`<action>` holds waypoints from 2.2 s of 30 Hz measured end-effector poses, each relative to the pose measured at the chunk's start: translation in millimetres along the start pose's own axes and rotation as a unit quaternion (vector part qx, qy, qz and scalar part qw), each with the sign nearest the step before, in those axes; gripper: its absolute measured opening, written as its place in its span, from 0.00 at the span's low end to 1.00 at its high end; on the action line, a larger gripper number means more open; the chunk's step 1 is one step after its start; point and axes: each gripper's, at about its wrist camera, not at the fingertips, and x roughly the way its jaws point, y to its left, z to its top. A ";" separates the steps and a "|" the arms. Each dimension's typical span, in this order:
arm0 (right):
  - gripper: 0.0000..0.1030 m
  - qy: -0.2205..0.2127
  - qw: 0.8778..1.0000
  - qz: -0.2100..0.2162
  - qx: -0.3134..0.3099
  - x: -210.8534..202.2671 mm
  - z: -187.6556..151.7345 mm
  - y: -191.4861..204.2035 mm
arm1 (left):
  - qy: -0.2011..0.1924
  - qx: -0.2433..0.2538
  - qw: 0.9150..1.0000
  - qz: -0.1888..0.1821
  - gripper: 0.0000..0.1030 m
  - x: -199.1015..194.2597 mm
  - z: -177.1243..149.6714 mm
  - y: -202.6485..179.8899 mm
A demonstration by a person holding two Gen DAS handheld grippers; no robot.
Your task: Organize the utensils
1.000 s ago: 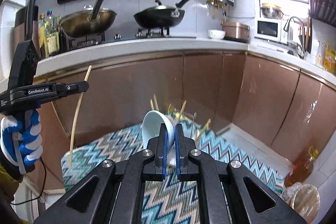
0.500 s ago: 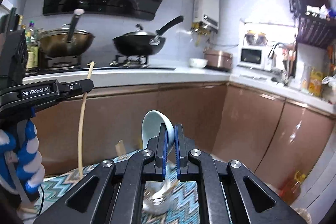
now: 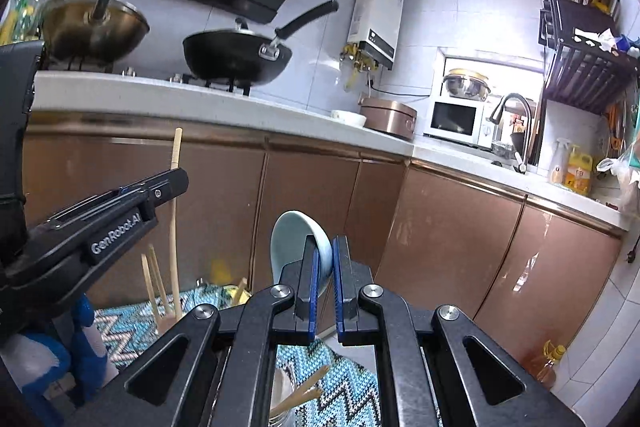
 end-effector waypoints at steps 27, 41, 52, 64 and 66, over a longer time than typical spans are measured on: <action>0.38 0.012 0.999 0.018 0.027 -115.8 5.2 -7.1 | 0.116 0.113 0.986 0.046 0.54 -146.3 46.4 36.3; 0.70 0.030 0.997 0.010 0.064 -205.6 1.7 6.6 | 0.100 0.174 0.978 0.062 0.64 -240.1 59.7 37.4; 1.00 0.025 0.996 -0.014 0.089 -244.8 2.5 0.9 | 0.050 0.169 0.979 0.102 0.70 -274.1 55.3 15.1; 1.00 0.018 0.994 -0.047 0.101 -280.6 1.1 -12.9 | 0.019 0.167 0.980 0.104 0.70 -311.4 50.2 -5.5; 1.00 0.014 0.994 -0.052 0.097 -287.2 2.9 -12.8 | 0.012 0.166 0.980 0.105 0.70 -318.4 51.2 -7.4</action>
